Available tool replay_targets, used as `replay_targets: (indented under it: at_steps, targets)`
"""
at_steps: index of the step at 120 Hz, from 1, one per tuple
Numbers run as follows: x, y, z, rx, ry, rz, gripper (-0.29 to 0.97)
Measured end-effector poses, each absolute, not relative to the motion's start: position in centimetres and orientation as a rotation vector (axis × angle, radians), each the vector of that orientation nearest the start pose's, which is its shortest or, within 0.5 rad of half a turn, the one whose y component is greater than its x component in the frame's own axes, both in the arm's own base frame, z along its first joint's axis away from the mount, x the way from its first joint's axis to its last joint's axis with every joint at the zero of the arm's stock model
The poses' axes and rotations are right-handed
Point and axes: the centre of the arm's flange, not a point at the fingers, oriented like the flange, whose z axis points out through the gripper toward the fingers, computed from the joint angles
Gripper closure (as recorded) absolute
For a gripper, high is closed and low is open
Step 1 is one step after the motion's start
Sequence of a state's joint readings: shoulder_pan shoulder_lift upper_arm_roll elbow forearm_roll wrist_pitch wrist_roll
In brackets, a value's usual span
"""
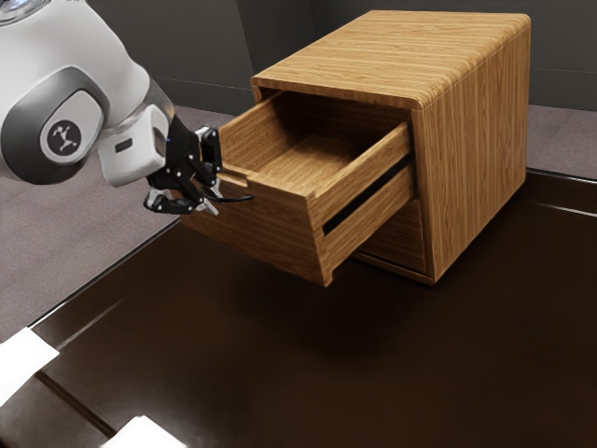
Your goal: Pull the drawer handle with one arm to open the drawer
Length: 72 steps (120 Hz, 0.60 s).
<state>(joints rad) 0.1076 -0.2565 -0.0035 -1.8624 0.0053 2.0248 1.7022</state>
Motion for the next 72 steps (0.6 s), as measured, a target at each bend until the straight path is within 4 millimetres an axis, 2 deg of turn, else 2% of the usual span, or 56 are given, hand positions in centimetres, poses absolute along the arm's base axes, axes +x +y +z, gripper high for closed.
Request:
replay_targets:
  at_steps: [23,38,42,46,53,58,63,72]
  targets:
    - [50.3,5.5,66.8,-1.949,1.993,-0.357,0.61]
    - [49.4,4.9,68.4,-1.928,1.985,-0.38,0.56]
    - [48.8,4.6,69.7,-1.913,1.974,-0.398,0.56]
    - [48.1,4.0,72.2,-1.887,1.958,-0.429,0.55]
    - [46.7,2.4,79.7,-1.845,1.889,-0.506,0.49]
    - [46.8,1.9,83.3,-1.886,1.825,-0.523,0.4]
    - [47.7,2.1,84.5,-2.006,1.743,-0.513,0.33]
    - [48.0,3.0,84.3,-2.249,1.583,-0.496,0.23]
